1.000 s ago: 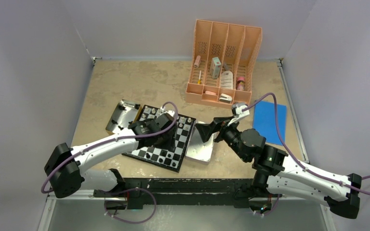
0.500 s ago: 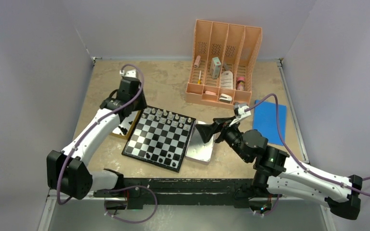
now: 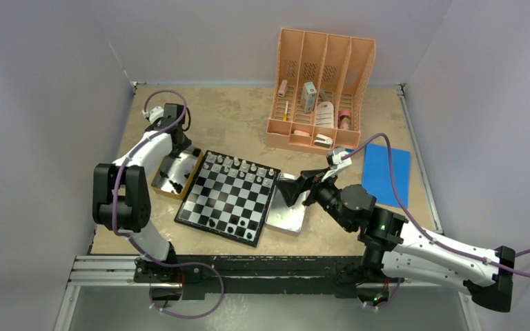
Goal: Set up the chess pieces on the board
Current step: Pick up the chess piece from the storage box.
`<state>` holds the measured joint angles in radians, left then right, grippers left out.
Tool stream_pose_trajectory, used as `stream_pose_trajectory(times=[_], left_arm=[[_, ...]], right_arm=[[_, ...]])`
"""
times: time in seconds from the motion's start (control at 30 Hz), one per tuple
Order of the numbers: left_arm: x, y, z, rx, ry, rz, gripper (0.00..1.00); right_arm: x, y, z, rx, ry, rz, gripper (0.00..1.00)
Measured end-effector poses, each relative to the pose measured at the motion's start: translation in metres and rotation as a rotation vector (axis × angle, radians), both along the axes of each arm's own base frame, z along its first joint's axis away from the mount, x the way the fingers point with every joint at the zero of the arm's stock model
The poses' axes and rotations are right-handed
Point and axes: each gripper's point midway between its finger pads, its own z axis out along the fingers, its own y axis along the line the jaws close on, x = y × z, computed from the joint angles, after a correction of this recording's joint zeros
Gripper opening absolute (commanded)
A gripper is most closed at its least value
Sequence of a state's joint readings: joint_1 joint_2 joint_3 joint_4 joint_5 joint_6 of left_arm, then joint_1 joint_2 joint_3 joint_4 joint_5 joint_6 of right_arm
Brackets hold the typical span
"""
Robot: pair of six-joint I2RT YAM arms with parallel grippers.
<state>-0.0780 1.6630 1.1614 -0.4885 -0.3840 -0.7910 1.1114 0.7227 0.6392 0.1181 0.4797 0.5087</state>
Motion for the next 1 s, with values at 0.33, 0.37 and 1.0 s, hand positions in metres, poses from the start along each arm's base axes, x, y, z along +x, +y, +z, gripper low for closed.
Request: stream_pose_trajectory(times=[0.33, 0.37, 1.0], left_arm=[[0.009, 0.023, -0.001, 0.044, -0.079, 0.128, 0.36], [0.009, 0.024, -0.002, 0.041, -0.083, 0.135, 0.35], [0.005, 0.022, -0.027, -0.026, -0.088, 0.242, 0.36]], right_arm=[[0.002, 0.002, -0.005, -0.030, -0.002, 0.000, 0.99], [0.002, 0.001, -0.005, -0.030, -0.003, 0.000, 0.99], [0.004, -0.001, 0.005, -0.035, -0.032, -0.010, 0.99]])
